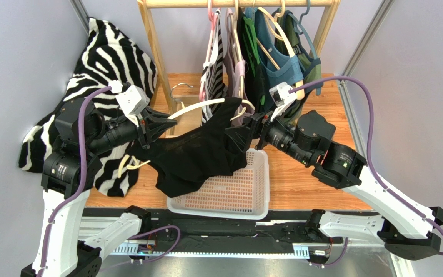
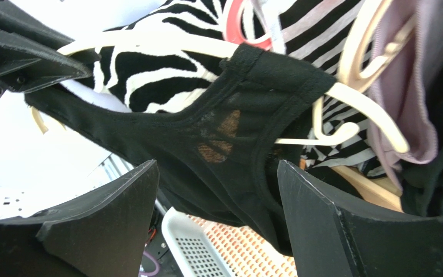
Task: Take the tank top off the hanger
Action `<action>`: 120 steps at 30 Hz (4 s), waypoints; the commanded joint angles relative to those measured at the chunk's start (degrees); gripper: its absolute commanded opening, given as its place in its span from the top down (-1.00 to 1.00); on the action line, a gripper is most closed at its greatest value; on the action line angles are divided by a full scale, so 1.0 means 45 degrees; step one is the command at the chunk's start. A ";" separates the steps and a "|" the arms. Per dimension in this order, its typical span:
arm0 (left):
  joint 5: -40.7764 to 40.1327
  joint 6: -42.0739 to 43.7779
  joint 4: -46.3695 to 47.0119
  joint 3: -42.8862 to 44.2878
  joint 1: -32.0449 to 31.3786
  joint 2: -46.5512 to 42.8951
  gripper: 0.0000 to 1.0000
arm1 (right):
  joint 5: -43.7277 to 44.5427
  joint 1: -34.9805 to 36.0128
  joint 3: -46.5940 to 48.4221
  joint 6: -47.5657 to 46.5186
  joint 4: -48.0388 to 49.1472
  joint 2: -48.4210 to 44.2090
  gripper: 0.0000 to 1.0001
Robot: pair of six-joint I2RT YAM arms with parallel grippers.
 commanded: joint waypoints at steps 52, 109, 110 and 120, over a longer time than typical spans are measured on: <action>0.0069 -0.0056 0.0841 -0.0450 -0.0030 -0.0590 1.00 | -0.0548 -0.0387 0.0949 0.0115 0.1842 0.1479 0.84; 0.0984 -0.1110 0.1309 0.2400 -0.0011 0.0249 1.00 | -0.1077 -0.2537 -0.3620 0.1228 -0.0288 -0.1003 1.00; 0.0945 -0.1090 0.1290 0.2477 -0.0011 0.0269 1.00 | -0.0999 -0.2497 -0.3757 0.1305 -0.0307 -0.1061 1.00; 0.1101 -0.0408 0.0958 0.1347 -0.0030 0.0366 1.00 | -0.0607 -0.1150 -0.2278 -0.1639 -0.2234 -0.1511 -0.75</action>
